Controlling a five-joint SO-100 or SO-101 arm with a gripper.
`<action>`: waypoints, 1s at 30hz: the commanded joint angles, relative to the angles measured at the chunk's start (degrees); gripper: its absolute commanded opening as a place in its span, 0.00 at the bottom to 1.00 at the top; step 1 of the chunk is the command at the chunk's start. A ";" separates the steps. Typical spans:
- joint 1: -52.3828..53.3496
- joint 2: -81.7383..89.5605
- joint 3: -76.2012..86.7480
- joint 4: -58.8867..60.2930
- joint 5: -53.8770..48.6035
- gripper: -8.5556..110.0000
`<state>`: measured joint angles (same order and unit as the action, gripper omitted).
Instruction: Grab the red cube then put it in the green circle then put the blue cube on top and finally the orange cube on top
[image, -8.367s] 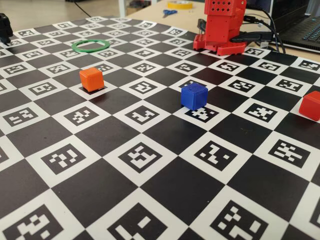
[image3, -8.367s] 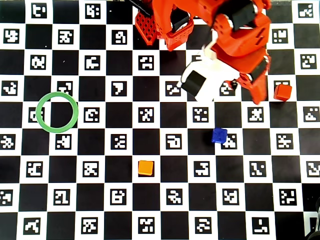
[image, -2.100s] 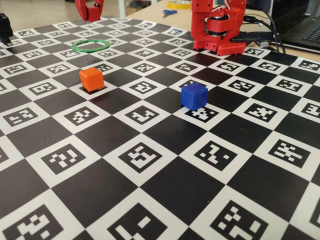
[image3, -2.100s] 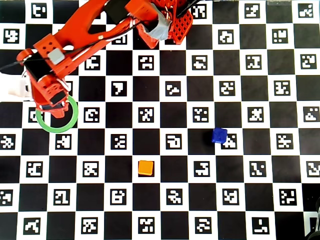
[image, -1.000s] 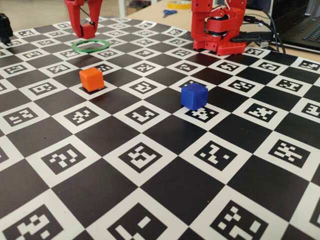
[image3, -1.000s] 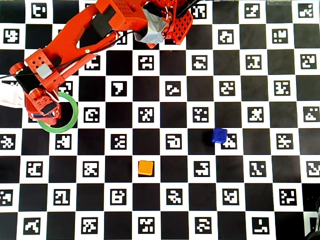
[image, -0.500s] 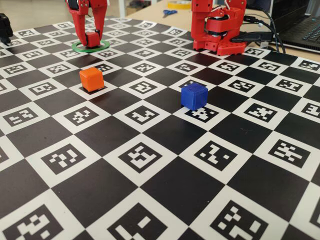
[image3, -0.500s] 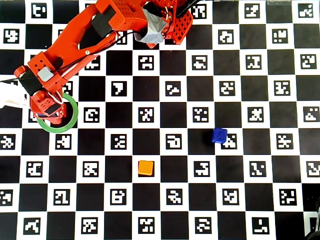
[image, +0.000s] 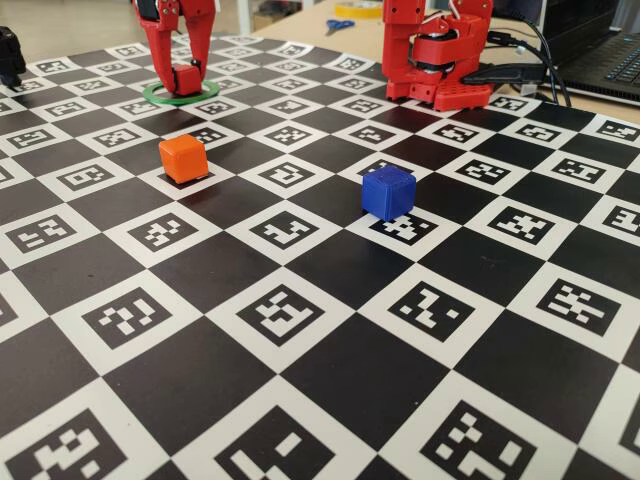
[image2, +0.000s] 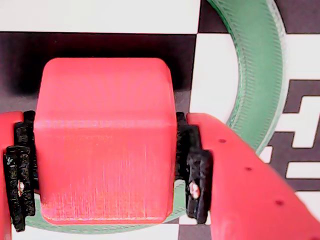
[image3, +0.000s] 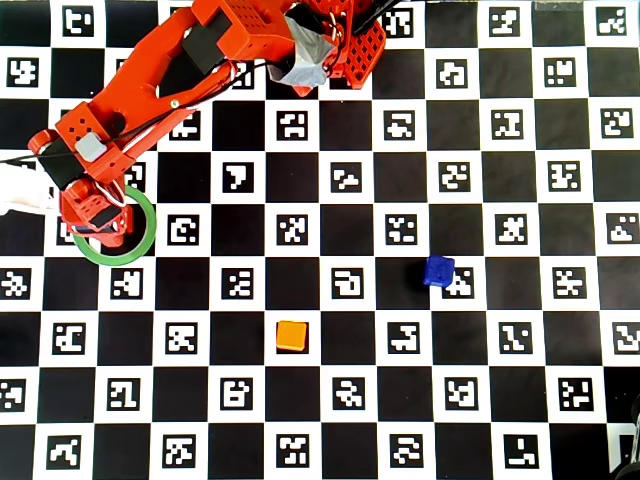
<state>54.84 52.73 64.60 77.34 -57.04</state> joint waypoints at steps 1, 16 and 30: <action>0.88 5.19 -0.26 -0.79 0.35 0.20; 0.97 6.06 -1.32 0.70 -0.09 0.41; -0.62 16.88 -1.14 4.22 1.23 0.43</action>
<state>54.84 57.83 65.21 80.68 -56.69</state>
